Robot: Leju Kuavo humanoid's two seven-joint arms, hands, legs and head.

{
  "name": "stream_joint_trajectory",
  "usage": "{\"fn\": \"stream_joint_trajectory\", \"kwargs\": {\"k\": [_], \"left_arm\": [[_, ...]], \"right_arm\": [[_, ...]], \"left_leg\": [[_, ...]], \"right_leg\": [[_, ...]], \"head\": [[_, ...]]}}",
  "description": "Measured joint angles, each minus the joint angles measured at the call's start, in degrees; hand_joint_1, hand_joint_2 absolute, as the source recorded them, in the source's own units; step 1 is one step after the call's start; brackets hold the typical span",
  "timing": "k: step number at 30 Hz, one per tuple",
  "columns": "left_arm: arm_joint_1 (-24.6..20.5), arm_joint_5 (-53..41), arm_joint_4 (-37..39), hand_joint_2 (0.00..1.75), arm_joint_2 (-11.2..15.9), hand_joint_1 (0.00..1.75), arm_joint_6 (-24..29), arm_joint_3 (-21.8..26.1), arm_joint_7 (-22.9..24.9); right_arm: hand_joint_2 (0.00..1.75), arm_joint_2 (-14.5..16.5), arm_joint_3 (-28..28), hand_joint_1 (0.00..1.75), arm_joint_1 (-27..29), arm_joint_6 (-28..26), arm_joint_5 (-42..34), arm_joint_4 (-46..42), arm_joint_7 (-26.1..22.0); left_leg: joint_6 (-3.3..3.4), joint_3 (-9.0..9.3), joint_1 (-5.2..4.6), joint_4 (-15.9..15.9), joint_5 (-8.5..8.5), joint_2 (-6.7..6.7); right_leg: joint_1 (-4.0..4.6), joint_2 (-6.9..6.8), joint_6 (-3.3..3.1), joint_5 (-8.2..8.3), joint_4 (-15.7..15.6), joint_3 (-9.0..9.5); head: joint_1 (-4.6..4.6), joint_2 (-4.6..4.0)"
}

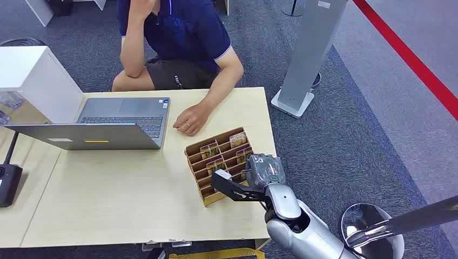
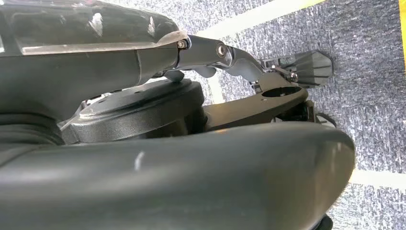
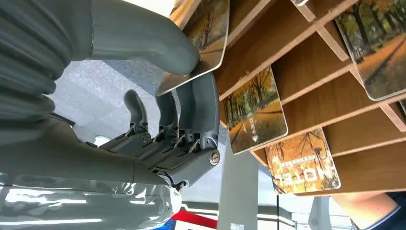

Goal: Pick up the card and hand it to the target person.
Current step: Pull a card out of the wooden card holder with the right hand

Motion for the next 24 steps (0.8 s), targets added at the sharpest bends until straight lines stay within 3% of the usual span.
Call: {"fn": "stream_joint_trajectory", "kwargs": {"k": [24], "left_arm": [[0.02,0.19,0.0,0.0,0.44,0.0,-1.02,-0.11,-0.16]], "right_arm": [[1.75,0.0,0.04,1.41,-0.25,0.02,-0.25,0.03,-0.56]], "left_leg": [[0.0,0.01,0.0,0.0,0.0,0.0]], "right_leg": [[0.0,0.0,0.0,0.0,0.0,0.01]], "head": [[0.0,0.0]]}}
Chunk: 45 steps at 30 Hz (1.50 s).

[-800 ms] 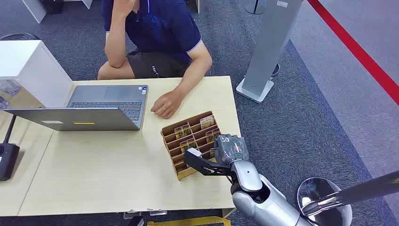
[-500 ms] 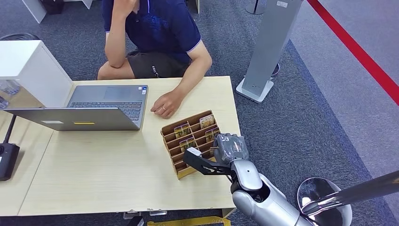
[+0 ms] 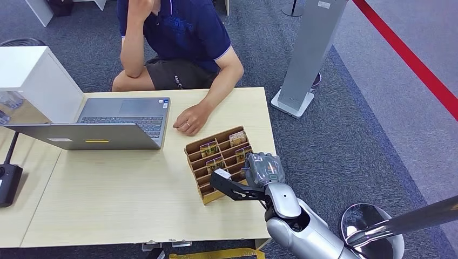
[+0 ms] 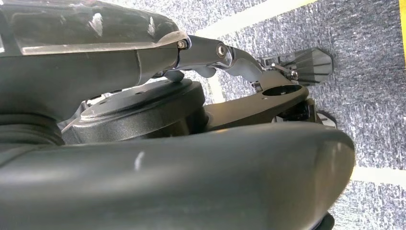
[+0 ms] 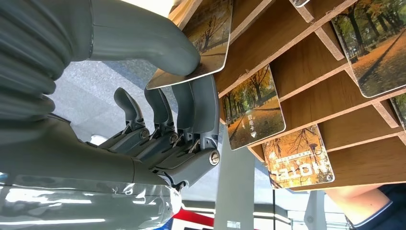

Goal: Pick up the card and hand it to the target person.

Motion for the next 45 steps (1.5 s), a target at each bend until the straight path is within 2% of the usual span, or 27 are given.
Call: {"fn": "stream_joint_trajectory", "kwargs": {"k": [9,22,28,35,45], "left_arm": [[0.02,0.21,0.0,0.0,0.02,0.0,-0.02,0.0,-0.15],[0.14,0.83,0.0,0.0,0.04,0.0,-0.02,-0.03,-0.73],[0.13,0.88,0.01,0.0,0.04,0.0,0.01,-0.05,-0.78],[-0.03,0.44,0.01,0.0,0.05,0.0,0.01,-0.99,-0.59],[-0.72,-1.12,0.0,0.0,0.07,0.0,0.05,-2.67,1.08]], "right_arm": [[1.75,-0.08,-0.04,1.41,0.08,-0.33,0.6,-1.47,-0.4],[1.75,-2.03,-2.14,1.41,-0.34,-0.34,3.37,-15.31,0.68],[1.75,-2.54,-2.64,1.41,-1.14,-1.07,2.28,-18.26,-0.61],[1.75,-0.49,-2.11,1.41,-4.8,-5.24,-0.69,-14.78,-5.42],[1.75,5.5,-0.55,1.41,-12.95,-14.38,-3.5,0.69,-10.81]], "left_leg": [[0.0,0.0,0.0,0.0,0.0,0.0],[0.0,0.01,0.0,0.0,0.0,0.0],[0.0,-0.01,0.0,0.0,0.0,0.0],[0.0,-0.04,0.0,-0.01,0.0,0.0],[0.0,-0.07,0.0,-0.01,0.01,-0.01]], "right_leg": [[0.0,0.0,0.0,0.0,0.0,-0.01],[0.0,0.0,0.0,0.0,0.0,-0.01],[0.0,0.0,0.0,0.0,0.0,-0.01],[0.0,0.0,0.0,0.0,0.03,-0.01],[0.0,-0.01,0.0,0.0,0.06,-0.02]], "head": [[0.0,0.0],[0.01,0.0],[-0.01,0.0],[-0.01,0.0],[0.03,0.0]]}}
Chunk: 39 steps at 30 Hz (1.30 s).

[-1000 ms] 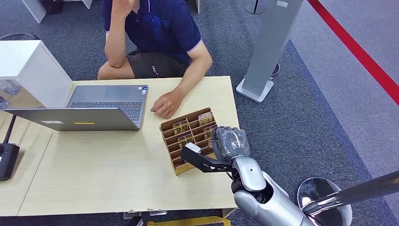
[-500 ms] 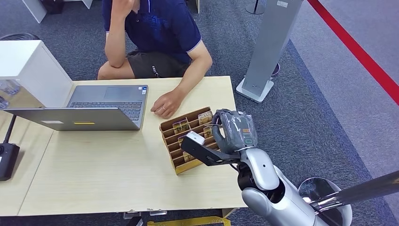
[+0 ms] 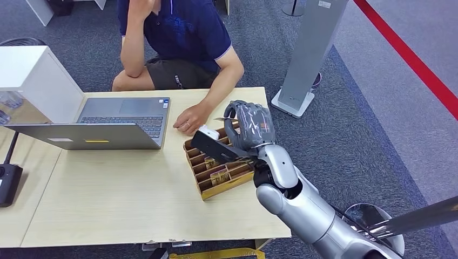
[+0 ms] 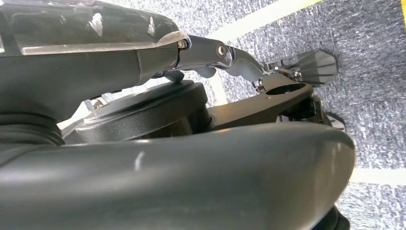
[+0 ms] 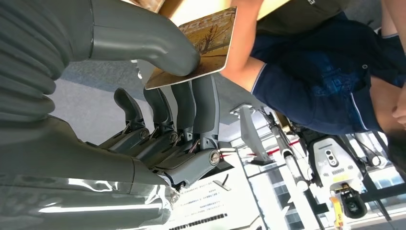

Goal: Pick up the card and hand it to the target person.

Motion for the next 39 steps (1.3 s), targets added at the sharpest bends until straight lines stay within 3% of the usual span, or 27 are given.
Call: {"fn": "stream_joint_trajectory", "kwargs": {"k": [10,18,39], "left_arm": [[-0.65,-0.83,0.0,0.0,-0.02,0.0,-0.19,-1.57,1.8],[-0.93,-1.39,0.0,0.0,-0.02,0.0,-0.58,-2.44,2.36],[-0.93,-1.38,0.0,0.0,0.0,0.0,-0.64,-3.1,2.32]], "right_arm": [[1.75,5.75,1.09,1.41,-7.01,-4.38,-0.49,17.28,-1.92],[1.75,9.24,1.93,1.41,-10.04,-5.82,-0.38,26.07,-2.37],[1.75,12.47,2.65,1.41,-12.2,-8.28,1.03,33.13,-3.14]], "left_leg": [[-0.01,0.0,0.0,0.0,0.01,0.0],[-0.01,0.0,0.0,0.0,0.01,0.0],[-0.01,0.01,0.0,0.0,0.01,0.01]], "right_leg": [[0.0,0.0,0.0,0.0,0.01,-0.02],[0.0,0.01,0.0,0.0,0.01,-0.03],[0.0,0.02,0.0,0.0,0.01,-0.04]], "head": [[-0.04,0.0],[-0.01,0.0],[-0.03,0.0]]}}
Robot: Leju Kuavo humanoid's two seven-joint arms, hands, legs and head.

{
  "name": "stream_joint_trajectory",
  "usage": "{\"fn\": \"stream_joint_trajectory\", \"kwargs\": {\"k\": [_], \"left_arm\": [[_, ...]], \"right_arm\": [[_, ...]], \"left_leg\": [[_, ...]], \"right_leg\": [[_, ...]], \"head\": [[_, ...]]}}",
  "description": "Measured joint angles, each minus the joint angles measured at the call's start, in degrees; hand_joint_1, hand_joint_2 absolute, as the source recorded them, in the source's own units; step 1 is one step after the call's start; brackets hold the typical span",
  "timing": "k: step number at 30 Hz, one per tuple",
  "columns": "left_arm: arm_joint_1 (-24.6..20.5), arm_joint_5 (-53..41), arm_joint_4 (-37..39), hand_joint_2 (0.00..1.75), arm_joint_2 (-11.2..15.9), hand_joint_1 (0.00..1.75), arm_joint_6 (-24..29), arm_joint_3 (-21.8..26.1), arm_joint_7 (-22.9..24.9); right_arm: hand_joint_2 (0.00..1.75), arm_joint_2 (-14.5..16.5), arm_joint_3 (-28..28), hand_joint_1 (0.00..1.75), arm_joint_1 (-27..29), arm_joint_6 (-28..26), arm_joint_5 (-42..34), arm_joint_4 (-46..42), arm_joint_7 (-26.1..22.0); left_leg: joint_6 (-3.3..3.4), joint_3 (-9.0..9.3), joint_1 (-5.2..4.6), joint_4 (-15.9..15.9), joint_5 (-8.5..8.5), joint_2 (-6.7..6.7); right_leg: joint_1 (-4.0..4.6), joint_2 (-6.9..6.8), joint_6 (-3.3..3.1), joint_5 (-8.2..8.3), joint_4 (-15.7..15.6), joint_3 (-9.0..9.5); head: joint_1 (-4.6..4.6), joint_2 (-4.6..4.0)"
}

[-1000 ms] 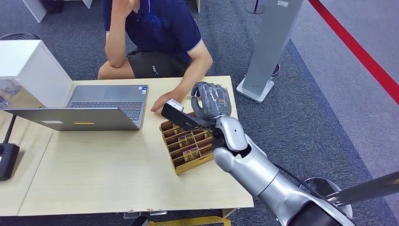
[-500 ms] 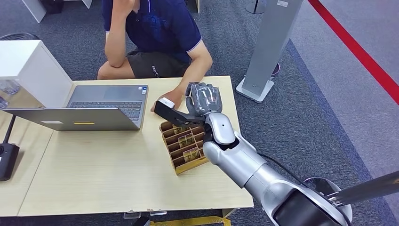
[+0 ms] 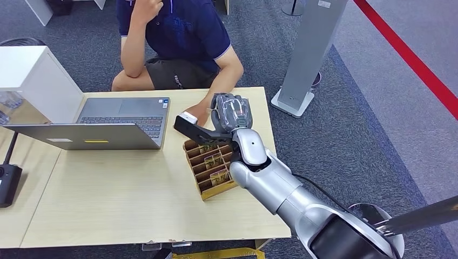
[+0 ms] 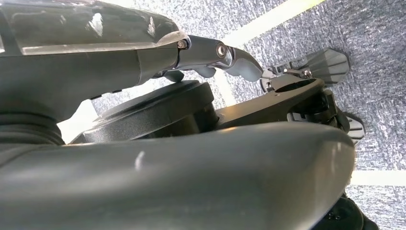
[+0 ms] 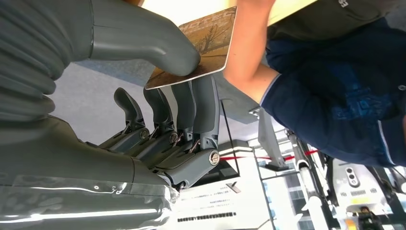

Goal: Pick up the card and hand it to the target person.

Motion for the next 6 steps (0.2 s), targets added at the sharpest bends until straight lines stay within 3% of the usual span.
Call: {"fn": "stream_joint_trajectory", "kwargs": {"k": [6], "left_arm": [[0.01,0.07,0.0,0.0,-0.01,0.0,0.0,-0.01,-0.02]], "right_arm": [[1.75,0.54,0.31,1.41,-0.58,-0.29,0.79,0.19,-0.37]], "left_leg": [[0.0,0.0,0.0,0.0,0.0,0.0]], "right_leg": [[0.0,0.0,0.0,0.0,0.0,0.0]], "head": [[0.0,0.0]]}}
